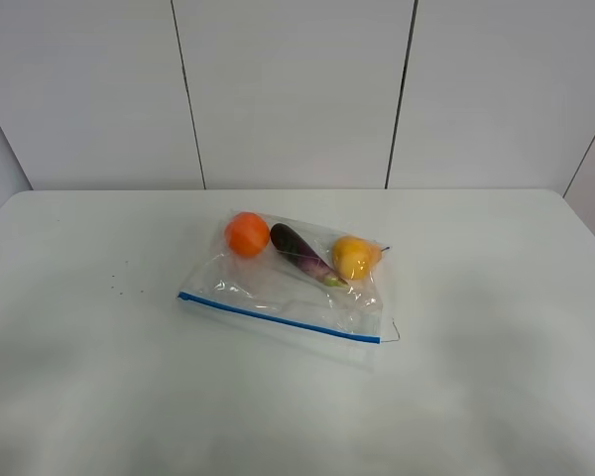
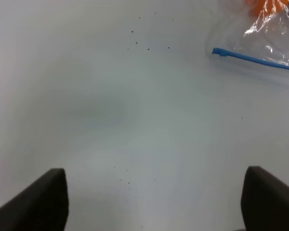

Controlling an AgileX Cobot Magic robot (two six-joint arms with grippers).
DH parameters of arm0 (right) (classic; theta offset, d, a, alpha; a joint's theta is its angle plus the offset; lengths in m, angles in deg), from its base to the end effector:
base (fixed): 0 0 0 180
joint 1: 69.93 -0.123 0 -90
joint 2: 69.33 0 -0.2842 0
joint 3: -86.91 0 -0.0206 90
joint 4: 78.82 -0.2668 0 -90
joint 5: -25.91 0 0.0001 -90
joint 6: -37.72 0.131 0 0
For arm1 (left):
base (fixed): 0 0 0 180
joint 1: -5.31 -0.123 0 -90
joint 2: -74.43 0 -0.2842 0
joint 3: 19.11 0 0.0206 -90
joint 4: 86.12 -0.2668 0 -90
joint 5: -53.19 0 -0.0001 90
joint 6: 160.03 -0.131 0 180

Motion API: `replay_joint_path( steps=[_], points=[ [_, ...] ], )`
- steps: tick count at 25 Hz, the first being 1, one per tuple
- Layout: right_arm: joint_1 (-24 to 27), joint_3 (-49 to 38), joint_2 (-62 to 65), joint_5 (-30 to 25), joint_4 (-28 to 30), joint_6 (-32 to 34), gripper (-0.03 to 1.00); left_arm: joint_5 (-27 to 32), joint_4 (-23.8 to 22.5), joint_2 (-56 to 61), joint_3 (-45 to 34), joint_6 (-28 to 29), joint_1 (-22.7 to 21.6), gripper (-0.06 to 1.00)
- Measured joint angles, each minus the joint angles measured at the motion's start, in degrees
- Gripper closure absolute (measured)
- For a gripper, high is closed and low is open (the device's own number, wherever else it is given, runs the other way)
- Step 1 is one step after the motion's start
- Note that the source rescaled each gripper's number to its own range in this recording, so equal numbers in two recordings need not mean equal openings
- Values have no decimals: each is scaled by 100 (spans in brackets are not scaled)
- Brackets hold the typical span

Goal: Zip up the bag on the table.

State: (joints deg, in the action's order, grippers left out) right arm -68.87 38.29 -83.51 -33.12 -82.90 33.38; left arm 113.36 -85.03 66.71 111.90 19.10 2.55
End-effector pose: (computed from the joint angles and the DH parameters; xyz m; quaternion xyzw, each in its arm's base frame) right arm 0.0636 0.0068 0.2640 -0.0238 0.8730 0.0127 0.4869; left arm 0.0469 0.0001 0.2655 -0.0138 0.8519 0.0071 0.5234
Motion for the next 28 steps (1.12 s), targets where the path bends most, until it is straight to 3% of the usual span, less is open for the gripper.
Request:
replay_joint_path(
  steps=[7, 28],
  points=[
    [0, 0, 644, -7, 0, 0, 0, 0, 0, 0, 0, 0, 0, -5],
    [0, 0, 644, -7, -40, 0, 0, 0, 0, 0, 0, 0, 0, -5]
  ],
)
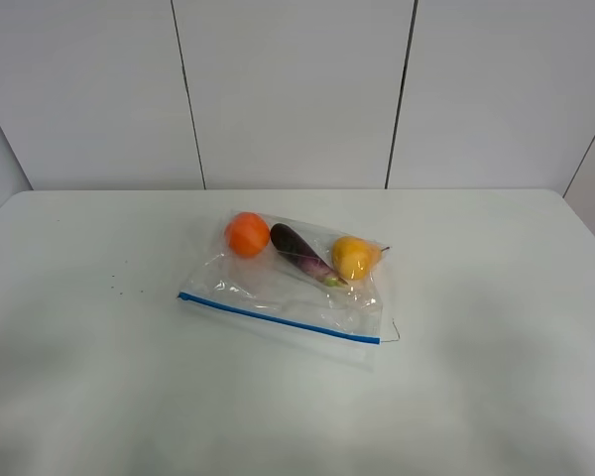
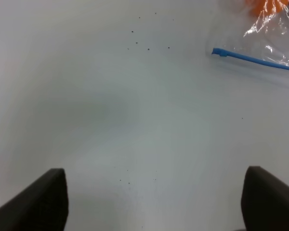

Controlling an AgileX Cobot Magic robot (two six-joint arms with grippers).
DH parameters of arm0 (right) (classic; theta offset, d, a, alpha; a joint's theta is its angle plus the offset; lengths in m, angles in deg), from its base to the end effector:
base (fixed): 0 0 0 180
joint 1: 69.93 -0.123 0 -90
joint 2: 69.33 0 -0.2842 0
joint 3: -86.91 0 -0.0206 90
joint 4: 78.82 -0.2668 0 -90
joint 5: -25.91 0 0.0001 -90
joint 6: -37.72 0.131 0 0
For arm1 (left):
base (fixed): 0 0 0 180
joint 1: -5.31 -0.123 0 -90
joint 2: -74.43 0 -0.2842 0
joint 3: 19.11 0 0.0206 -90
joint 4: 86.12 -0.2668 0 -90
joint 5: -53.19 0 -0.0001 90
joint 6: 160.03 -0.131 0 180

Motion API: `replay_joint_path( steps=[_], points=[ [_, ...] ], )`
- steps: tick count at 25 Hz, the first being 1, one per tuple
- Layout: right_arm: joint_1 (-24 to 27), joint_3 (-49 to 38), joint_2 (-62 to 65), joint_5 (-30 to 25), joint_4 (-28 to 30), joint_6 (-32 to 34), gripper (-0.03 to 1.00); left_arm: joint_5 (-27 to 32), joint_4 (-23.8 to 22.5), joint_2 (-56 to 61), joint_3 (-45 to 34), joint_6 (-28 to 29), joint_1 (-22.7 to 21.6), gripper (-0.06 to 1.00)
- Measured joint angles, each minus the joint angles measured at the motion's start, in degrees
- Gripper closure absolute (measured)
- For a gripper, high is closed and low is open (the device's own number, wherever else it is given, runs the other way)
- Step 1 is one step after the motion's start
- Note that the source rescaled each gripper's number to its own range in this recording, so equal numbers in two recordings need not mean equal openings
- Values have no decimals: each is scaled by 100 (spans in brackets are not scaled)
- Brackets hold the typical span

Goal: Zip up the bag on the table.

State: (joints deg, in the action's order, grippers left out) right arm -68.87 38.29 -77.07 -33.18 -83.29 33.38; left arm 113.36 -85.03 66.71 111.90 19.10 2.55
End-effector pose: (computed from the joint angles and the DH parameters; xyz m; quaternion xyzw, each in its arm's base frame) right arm 0.0473 0.0079 0.2701 -0.0251 0.8445 0.0138 0.5348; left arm 0.0469 0.0001 0.2655 -0.0138 0.8519 0.0071 0.5234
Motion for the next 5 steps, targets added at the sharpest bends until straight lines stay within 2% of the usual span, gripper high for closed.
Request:
replay_joint_path(
  steps=[5],
  points=[
    [0, 0, 0, 0, -6, 0, 0, 0, 0, 0, 0, 0, 0, -5]
  ],
)
